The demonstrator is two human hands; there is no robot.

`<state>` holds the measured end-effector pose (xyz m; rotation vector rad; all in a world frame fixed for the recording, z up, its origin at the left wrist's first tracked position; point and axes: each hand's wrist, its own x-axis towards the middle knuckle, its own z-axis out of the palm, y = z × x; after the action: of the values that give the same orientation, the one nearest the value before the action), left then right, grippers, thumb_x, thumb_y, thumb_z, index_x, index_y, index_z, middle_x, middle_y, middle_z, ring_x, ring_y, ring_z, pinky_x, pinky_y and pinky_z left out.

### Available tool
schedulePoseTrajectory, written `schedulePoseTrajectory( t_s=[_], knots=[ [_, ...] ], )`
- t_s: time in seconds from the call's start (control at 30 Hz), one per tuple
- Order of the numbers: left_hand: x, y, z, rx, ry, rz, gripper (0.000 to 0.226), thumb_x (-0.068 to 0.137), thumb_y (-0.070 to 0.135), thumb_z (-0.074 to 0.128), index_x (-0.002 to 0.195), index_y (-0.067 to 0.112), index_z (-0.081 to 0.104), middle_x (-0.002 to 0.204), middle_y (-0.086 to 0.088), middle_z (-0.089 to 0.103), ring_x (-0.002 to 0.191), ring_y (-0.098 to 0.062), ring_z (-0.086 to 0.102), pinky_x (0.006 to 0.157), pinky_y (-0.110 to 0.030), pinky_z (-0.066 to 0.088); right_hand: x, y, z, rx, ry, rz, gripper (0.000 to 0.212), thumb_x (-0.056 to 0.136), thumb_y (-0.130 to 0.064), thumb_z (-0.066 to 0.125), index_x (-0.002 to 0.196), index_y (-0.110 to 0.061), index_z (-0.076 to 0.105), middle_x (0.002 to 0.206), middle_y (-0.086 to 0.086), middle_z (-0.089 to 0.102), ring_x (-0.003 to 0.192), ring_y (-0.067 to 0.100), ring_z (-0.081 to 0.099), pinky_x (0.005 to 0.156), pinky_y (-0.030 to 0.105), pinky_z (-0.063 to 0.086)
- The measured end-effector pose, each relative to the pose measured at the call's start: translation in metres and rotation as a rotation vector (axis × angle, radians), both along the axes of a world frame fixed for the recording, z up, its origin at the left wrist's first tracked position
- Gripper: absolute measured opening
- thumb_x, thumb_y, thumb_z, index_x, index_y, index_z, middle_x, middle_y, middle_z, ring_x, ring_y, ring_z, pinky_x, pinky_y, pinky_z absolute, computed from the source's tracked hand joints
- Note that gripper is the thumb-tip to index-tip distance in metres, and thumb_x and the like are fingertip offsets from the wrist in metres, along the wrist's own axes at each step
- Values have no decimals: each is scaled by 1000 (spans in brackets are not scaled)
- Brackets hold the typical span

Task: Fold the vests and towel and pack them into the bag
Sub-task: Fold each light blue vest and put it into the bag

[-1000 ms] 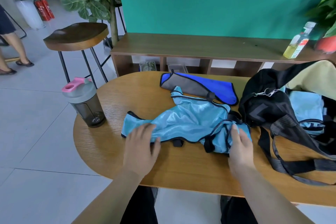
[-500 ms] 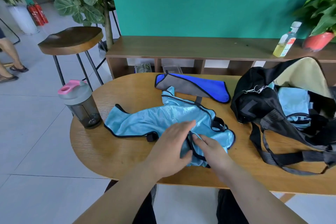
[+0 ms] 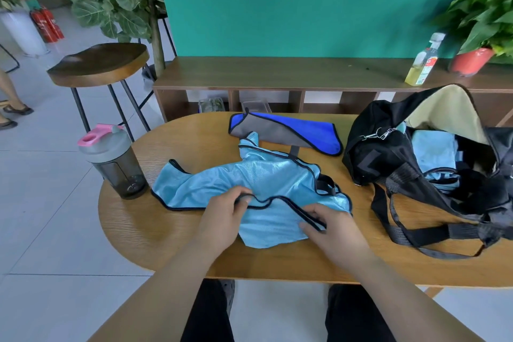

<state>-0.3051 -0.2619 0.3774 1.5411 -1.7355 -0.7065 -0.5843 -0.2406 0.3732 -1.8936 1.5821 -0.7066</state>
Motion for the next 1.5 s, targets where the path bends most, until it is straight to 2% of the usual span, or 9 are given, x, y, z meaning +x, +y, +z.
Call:
schedulePoseTrajectory(
  t_s=[0.23,0.43,0.53,0.73,0.9,1.1,1.2,1.33,1.5],
  knots=[
    [22,-9,-5,30,5,181,18,109,39,52,114,26,64,89,12,69,81,-4,65,74,-31,55,-13,-15,-6,-241,101,-95,20,97,-43,69,117,-41,72,88,-21,61,98,0,55,91,32,51],
    [19,4,-10,108,74,117,38,96,64,62,126,41,59,110,22,68,101,4,63,90,-28,55,-15,-7,-29,-293,283,30,59,86,-74,67,135,-42,62,120,-27,61,122,1,49,111,30,35],
    [19,3,-15,166,42,49,67,79,65,82,138,45,55,123,27,64,115,5,60,98,-24,51,-15,-9,-38,-416,357,27,48,91,-58,72,132,-33,69,117,-19,67,120,11,55,112,35,38],
    [23,-3,-14,-27,-133,108,18,101,42,64,115,31,70,96,20,71,89,3,64,81,-30,56,-16,-8,-40,-538,374,-87,36,94,-41,76,125,-23,75,109,-10,72,109,18,62,108,39,44],
    [40,-8,13,-192,-38,284,32,108,42,53,125,21,68,98,13,71,90,8,62,76,-4,43,-18,-9,-41,-476,410,-135,35,81,-16,87,114,-23,77,99,-9,57,104,20,54,95,40,48],
    [61,-21,44,-305,-31,359,28,109,39,47,110,18,66,93,5,65,86,-12,58,74,-21,40,-20,-7,-30,-487,127,-195,18,98,-19,67,116,-17,67,119,-5,64,111,14,58,94,39,53],
    [60,-22,60,-272,81,385,19,110,35,50,107,25,65,92,11,66,88,0,59,72,-11,40,-17,-4,-17,-380,-12,-253,20,104,-35,53,121,-28,62,108,-10,69,96,5,64,78,31,56],
    [58,-28,77,-275,167,417,18,110,29,50,114,23,67,101,14,67,93,15,56,74,1,36,-16,-11,22,-336,-159,-323,12,107,-31,56,116,-36,62,100,-24,67,93,-8,63,68,8,46],
    [63,-34,93,-285,176,457,18,111,27,46,113,23,64,100,15,64,91,-3,57,77,-3,35,-28,-26,75,-249,-312,-326,5,99,-36,71,104,-35,72,97,-21,74,93,-5,65,69,12,51]
  ],
)
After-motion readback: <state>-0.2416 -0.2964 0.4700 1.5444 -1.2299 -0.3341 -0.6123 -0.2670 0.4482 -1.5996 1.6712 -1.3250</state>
